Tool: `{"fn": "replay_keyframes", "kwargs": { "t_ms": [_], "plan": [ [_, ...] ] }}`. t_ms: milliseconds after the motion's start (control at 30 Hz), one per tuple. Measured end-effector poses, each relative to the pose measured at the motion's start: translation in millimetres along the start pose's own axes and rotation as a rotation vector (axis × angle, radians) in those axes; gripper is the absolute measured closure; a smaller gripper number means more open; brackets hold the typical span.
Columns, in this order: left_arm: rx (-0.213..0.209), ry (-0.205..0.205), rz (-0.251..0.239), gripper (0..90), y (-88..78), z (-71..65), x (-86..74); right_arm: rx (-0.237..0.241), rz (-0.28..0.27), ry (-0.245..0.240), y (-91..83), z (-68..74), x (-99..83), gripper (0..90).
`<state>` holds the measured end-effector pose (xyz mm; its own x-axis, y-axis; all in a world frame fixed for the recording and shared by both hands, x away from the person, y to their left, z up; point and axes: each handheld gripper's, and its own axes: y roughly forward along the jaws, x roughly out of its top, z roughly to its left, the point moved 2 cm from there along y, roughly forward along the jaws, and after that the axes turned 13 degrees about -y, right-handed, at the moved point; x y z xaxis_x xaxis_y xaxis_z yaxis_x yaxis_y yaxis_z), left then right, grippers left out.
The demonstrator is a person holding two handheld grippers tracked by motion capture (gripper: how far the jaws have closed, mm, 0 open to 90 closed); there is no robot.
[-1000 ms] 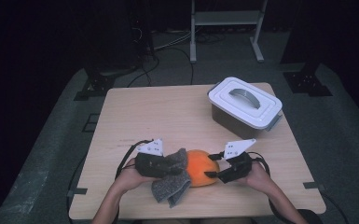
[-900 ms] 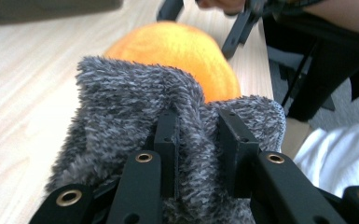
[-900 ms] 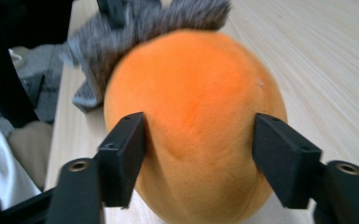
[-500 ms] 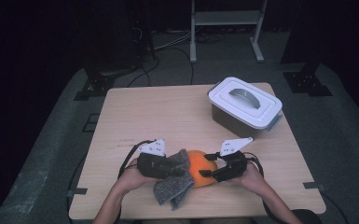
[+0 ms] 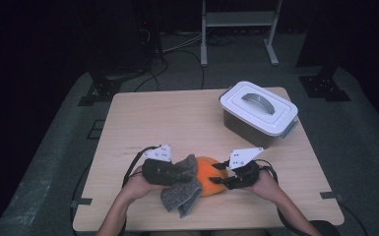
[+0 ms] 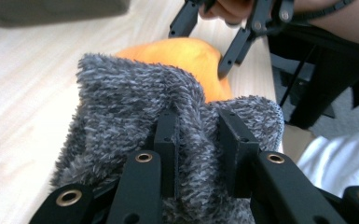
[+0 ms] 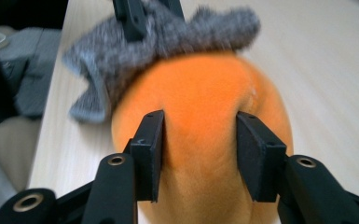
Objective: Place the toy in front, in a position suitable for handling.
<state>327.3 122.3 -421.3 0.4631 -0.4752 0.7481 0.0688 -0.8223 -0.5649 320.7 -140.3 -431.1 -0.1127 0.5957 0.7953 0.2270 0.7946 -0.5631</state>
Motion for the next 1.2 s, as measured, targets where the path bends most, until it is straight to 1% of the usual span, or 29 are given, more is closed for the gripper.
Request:
{"fn": "replay_keyframes", "kwargs": {
  "t_ms": [33, 67, 100, 133, 200, 233, 267, 300, 367, 400, 433, 467, 500, 533, 567, 600, 667, 700, 733, 800, 833, 900, 933, 967, 1033, 1067, 1100, 1133, 1200],
  "plan": [
    [0.005, 0.001, 0.014, 70.9, 0.2, 0.1, -0.7, 0.009, 0.015, 0.010, -3.8, -0.5, -3.0, 52.2],
    [-0.003, -0.004, 0.021, 70.8, -0.1, 0.8, -1.5, 0.023, 0.017, 0.021, -7.5, -1.1, -6.0, 50.5],
    [-0.003, -0.004, 0.021, 70.8, -0.1, 0.8, -1.5, 0.052, 0.014, 0.047, -10.8, -1.6, -8.3, 49.7],
    [-0.010, -0.011, 0.035, 70.7, 0.0, 2.2, -3.6, 0.057, 0.006, 0.060, -13.8, -2.1, -9.7, 48.7],
    [-0.010, -0.019, 0.046, 70.4, -0.3, 3.5, -5.0, 0.048, -0.037, 0.098, -18.3, -4.7, -10.4, 45.0],
    [-0.014, -0.022, 0.040, 70.4, -0.8, 3.8, -5.1, 0.040, -0.051, 0.123, -19.4, -7.2, -10.7, 41.3],
    [-0.020, -0.021, 0.035, 70.3, -1.1, 3.7, -4.9, 0.022, -0.057, 0.148, -19.2, -9.8, -10.9, 37.6],
    [-0.021, -0.021, 0.032, 70.3, -1.1, 3.1, -4.1, 0.009, -0.058, 0.173, -17.8, -12.2, -11.5, 35.4],
    [-0.021, -0.004, 0.025, 70.3, -1.2, 1.0, -1.4, 0.011, -0.035, 0.201, -11.0, -14.3, -12.8, 29.9],
    [-0.033, -0.004, 0.014, 70.4, -0.9, -0.8, -0.1, 0.015, -0.022, 0.208, -6.6, -14.2, -13.4, 27.3],
    [-0.050, -0.001, 0.009, 70.4, 0.2, -2.2, 0.9, 0.026, -0.022, 0.225, -2.4, -13.8, -13.7, 25.9],
    [-0.054, 0.003, 0.012, 70.3, 2.2, -3.7, 1.4, 0.043, -0.031, 0.242, 1.3, -12.9, -13.6, 25.3],
    [-0.052, 0.007, 0.021, 70.4, 4.9, -4.7, 1.4, 0.047, -0.034, 0.250, 4.7, -11.8, -13.1, 25.2],
    [-0.049, 0.008, 0.027, 70.3, 7.2, -5.1, 1.2, 0.039, -0.029, 0.252, 7.6, -10.4, -12.5, 27.7],
    [-0.048, 0.008, 0.030, 70.3, 7.7, -4.7, 1.1, 0.030, -0.020, 0.246, 9.7, -8.3, -11.8, 32.2],
    [-0.047, 0.004, 0.025, 70.4, 6.8, -4.4, 1.4, 0.011, -0.005, 0.222, 10.3, -5.9, -10.4, 39.3],
    [-0.036, 0.009, 0.012, 70.5, 3.0, -4.3, 3.1, -0.029, 0.004, 0.146, 7.6, -2.1, -5.5, 51.3],
    [-0.032, 0.014, -0.005, 70.5, 0.9, -5.1, 4.6, -0.055, 0.001, 0.109, 6.1, -0.8, -2.2, 53.8],
    [-0.029, 0.021, -0.019, 70.6, -1.7, -6.7, 6.9, -0.076, -0.007, 0.074, 4.9, 0.5, 1.5, 55.2],
    [-0.023, 0.037, -0.083, 70.6, -6.1, -11.5, 12.4, -0.084, -0.026, 0.007, 4.8, 3.1, 9.4, 55.5],
    [-0.018, 0.040, -0.102, 70.5, -7.3, -12.7, 14.8, -0.085, -0.034, -0.024, 5.3, 4.5, 12.4, 55.4],
    [0.009, 0.045, -0.089, 70.6, -5.4, -12.8, 15.1, -0.071, -0.034, -0.054, 6.9, 6.1, 14.3, 54.7],
    [0.009, 0.045, -0.089, 70.6, -5.4, -12.8, 15.1, -0.065, -0.027, -0.062, 7.1, 5.7, 12.8, 54.2],
    [0.010, 0.041, -0.054, 70.7, -0.4, -9.2, 10.0, -0.056, -0.021, -0.059, 6.5, 5.0, 10.4, 53.3],
    [0.002, 0.029, -0.036, 70.8, 2.4, -4.4, 4.2, -0.034, -0.011, -0.047, 4.3, 3.2, 4.3, 52.5],
    [-0.001, 0.016, -0.030, 70.7, 2.5, -2.2, 2.1, -0.032, -0.001, -0.043, 2.9, 2.4, 1.2, 52.5],
    [-0.001, 0.016, -0.030, 70.7, 2.5, -2.2, 2.1, -0.032, -0.001, -0.043, 2.9, 2.4, 1.2, 52.5],
    [0.002, -0.001, -0.013, 70.7, 1.0, 1.8, -2.1, -0.023, 0.004, -0.021, -0.9, 0.3, -5.0, 52.2],
    [0.008, -0.008, 0.015, 70.5, -0.8, 4.3, -6.2, -0.020, 0.008, 0.003, -5.2, -0.7, -10.4, 51.9]
  ]
}}
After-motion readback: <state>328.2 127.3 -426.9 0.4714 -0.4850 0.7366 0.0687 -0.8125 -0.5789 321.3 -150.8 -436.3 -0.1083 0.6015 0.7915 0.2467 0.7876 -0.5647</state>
